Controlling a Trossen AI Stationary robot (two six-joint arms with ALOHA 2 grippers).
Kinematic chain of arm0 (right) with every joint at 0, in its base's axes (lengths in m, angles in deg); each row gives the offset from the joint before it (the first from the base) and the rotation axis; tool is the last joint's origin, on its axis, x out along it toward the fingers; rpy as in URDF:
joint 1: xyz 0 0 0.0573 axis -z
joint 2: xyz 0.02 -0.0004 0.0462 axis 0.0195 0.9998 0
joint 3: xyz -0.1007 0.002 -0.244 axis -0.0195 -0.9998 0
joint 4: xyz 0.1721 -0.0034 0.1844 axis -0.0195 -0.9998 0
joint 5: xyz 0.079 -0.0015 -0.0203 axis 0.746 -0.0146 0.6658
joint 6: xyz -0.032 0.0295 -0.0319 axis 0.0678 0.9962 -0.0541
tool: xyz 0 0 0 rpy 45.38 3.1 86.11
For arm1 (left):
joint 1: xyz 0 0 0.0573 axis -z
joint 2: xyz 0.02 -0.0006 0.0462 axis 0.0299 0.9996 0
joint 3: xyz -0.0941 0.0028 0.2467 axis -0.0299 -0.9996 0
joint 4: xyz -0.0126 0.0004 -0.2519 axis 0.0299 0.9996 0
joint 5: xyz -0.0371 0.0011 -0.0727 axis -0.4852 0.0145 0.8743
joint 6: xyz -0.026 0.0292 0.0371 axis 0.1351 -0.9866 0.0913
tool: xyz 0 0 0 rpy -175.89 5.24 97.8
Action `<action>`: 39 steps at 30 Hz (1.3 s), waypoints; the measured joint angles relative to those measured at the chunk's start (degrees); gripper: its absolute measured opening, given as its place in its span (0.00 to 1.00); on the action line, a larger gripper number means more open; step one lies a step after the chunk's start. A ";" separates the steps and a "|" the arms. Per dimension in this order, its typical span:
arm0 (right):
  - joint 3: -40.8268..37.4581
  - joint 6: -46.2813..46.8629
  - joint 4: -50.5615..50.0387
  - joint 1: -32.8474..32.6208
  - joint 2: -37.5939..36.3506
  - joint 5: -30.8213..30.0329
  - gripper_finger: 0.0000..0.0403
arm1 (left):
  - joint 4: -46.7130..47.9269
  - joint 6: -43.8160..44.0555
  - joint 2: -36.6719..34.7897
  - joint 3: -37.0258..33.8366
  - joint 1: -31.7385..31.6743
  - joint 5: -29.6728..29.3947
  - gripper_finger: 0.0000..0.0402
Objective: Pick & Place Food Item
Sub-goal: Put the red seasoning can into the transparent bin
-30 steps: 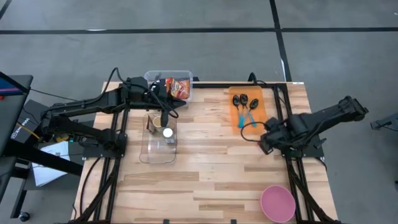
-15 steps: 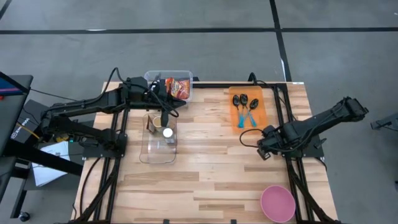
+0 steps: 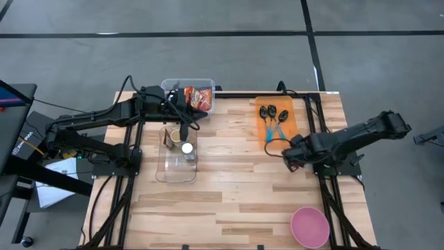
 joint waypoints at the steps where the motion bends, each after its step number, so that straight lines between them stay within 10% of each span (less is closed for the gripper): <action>1: 0.27 -0.76 0.00 1.14 0.79 0.12 0.00 | -0.15 -0.01 0.00 0.00 0.01 -0.64 0.00; 25: -1.68 -6.43 11.08 4.04 10.17 3.15 0.00 | 0.33 1.30 0.00 0.04 0.03 -1.09 0.00; 39: -0.09 -5.58 35.28 2.66 9.64 7.81 0.00 | 0.46 1.30 0.00 0.04 0.01 -1.10 0.00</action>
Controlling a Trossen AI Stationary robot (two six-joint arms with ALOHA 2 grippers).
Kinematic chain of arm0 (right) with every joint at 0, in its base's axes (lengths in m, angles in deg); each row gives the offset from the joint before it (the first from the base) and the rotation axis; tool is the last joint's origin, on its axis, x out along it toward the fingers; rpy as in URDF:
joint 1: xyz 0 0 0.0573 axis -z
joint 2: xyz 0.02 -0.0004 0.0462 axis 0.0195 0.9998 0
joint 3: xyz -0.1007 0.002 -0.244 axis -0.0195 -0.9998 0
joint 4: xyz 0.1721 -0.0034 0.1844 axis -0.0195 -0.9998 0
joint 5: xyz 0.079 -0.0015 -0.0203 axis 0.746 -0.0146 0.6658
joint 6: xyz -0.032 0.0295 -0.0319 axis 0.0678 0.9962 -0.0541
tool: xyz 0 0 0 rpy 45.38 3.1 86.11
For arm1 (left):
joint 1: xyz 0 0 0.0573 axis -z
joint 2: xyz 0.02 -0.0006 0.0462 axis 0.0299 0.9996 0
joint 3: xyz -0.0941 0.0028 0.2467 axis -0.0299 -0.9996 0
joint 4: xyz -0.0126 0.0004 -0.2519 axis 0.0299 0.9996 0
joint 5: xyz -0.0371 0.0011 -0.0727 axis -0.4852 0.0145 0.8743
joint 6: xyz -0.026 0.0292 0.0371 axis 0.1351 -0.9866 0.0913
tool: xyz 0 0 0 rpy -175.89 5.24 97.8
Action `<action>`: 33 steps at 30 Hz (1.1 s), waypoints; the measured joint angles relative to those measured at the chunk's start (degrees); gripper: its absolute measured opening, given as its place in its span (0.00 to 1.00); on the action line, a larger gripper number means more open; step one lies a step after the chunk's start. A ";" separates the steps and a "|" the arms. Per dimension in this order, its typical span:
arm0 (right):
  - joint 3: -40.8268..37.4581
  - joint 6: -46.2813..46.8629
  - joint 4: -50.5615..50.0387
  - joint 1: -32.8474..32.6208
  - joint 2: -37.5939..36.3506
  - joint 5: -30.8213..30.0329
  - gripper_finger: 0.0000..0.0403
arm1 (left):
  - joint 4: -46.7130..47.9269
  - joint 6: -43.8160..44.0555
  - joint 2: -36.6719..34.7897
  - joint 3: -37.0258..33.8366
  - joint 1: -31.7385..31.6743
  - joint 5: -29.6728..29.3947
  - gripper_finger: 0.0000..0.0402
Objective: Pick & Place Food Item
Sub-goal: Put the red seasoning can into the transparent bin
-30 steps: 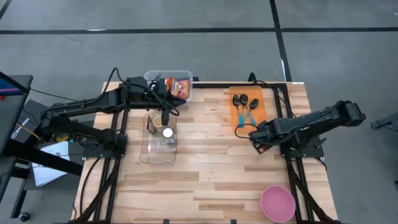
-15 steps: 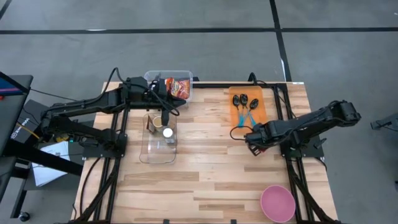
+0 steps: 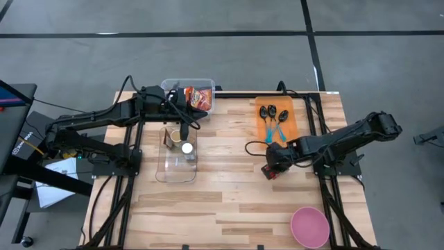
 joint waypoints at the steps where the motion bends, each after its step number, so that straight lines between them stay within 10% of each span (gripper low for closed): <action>1: 0.02 -0.75 2.09 0.02 0.04 -0.06 0.00 | 0.04 0.00 0.00 0.00 0.00 0.00 0.00; 11: 4.40 -10.46 4.36 0.20 -4.73 -3.13 0.00 | 0.33 0.00 0.00 0.00 0.00 0.00 0.00; 20: 4.50 -5.62 -20.76 0.02 -13.85 -3.10 0.02 | 1.03 0.02 0.00 0.00 0.00 0.02 0.00; 33: 2.89 -19.34 -28.31 -3.10 -19.53 -0.31 0.55 | 1.11 0.03 0.00 0.00 0.00 0.02 0.00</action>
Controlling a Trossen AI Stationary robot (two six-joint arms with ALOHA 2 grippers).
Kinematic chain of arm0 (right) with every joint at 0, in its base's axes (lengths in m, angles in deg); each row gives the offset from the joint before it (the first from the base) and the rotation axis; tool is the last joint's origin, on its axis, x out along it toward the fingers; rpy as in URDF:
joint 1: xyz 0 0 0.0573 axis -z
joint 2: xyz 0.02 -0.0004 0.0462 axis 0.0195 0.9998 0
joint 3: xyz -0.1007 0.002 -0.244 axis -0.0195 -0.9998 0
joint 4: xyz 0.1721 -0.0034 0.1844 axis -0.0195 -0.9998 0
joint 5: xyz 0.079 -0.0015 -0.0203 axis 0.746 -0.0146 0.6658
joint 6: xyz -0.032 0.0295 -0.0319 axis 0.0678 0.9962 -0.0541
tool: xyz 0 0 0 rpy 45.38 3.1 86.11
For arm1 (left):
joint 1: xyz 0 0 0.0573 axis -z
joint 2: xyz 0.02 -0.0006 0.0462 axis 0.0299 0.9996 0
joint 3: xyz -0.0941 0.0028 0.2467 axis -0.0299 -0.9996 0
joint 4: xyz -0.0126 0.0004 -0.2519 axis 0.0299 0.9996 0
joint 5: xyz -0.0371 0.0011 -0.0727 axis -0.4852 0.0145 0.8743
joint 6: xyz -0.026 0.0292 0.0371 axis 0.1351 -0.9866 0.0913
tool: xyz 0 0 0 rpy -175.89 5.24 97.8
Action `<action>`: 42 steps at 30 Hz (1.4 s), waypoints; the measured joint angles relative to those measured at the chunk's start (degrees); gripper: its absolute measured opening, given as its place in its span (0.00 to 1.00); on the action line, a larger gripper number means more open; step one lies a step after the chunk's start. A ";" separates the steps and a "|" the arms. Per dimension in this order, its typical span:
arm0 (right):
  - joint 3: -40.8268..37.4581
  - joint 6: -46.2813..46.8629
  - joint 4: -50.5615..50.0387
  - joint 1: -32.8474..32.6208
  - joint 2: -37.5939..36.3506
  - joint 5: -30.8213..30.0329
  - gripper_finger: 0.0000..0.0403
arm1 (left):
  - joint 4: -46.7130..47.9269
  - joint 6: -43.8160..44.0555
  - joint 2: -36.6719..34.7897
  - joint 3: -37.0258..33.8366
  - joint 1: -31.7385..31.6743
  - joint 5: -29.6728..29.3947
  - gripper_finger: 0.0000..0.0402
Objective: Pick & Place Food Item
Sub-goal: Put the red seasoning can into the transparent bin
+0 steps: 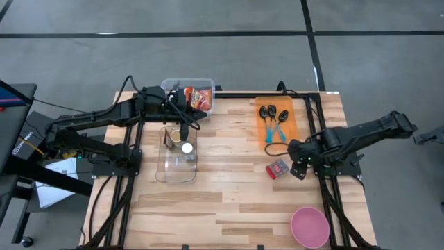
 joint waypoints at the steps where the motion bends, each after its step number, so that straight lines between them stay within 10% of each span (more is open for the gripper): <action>1: -0.02 -0.82 -0.67 -0.33 0.81 0.03 0.58 | 0.00 0.04 0.00 0.00 0.00 0.00 0.00; 26: -0.04 -18.40 15.22 2.25 30.12 9.24 0.66 | 0.83 1.70 0.00 -0.04 0.42 0.00 0.00; 42: 2.36 -11.26 34.27 -1.84 31.47 16.60 0.66 | 0.87 1.70 0.00 -0.04 0.42 0.02 0.00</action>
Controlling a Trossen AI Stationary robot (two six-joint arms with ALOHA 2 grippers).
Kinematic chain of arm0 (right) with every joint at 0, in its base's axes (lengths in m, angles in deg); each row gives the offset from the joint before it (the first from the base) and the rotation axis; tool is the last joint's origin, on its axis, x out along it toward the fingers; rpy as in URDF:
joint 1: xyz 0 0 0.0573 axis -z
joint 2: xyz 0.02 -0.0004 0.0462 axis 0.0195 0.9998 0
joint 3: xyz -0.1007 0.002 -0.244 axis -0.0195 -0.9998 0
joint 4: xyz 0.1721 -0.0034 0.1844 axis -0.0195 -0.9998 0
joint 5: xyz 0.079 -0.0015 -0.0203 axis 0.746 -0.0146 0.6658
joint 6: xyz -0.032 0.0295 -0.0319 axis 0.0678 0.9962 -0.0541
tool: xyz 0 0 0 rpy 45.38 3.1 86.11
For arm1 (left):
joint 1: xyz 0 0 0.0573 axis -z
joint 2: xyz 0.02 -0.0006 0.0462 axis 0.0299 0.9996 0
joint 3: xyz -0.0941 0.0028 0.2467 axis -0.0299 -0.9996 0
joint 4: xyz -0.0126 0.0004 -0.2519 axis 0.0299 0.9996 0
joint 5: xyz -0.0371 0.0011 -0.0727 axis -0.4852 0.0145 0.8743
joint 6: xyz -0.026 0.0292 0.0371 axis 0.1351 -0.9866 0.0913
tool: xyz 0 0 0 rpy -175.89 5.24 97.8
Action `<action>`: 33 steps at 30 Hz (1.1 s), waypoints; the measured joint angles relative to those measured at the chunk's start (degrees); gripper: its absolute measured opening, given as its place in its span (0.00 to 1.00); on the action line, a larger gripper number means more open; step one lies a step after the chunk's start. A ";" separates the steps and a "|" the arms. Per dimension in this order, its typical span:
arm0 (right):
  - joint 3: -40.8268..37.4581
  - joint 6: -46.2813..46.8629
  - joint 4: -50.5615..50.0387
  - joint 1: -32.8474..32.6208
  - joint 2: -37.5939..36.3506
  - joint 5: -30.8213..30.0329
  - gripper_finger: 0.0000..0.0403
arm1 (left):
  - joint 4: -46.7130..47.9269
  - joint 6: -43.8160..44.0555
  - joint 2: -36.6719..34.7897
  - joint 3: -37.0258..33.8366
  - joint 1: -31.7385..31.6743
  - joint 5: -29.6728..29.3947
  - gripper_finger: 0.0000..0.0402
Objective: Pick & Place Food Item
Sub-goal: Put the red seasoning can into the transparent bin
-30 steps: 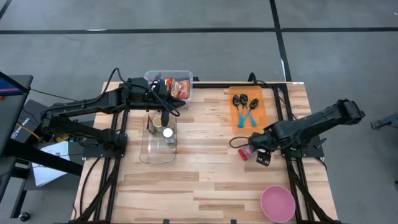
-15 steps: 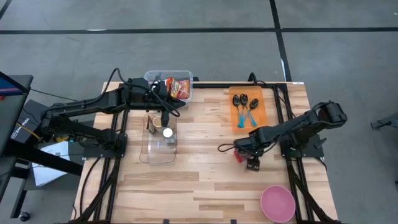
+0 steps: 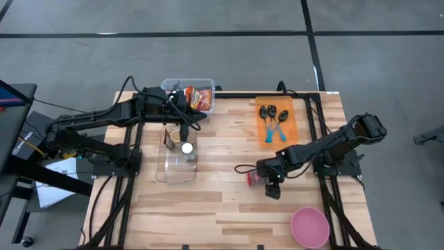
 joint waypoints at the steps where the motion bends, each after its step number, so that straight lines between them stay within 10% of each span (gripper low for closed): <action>1: 0.07 0.68 -0.38 -0.27 0.00 0.06 0.66 | 0.00 0.00 0.00 0.00 0.00 0.00 0.00; 16: 1.53 11.25 -6.86 0.99 -5.25 3.07 0.68 | 0.02 0.02 0.00 0.00 0.02 1.21 0.00; 33: 11.67 -28.29 -10.91 0.56 -8.07 -15.61 0.99 | 2.54 1.32 0.00 0.00 1.30 1.79 0.00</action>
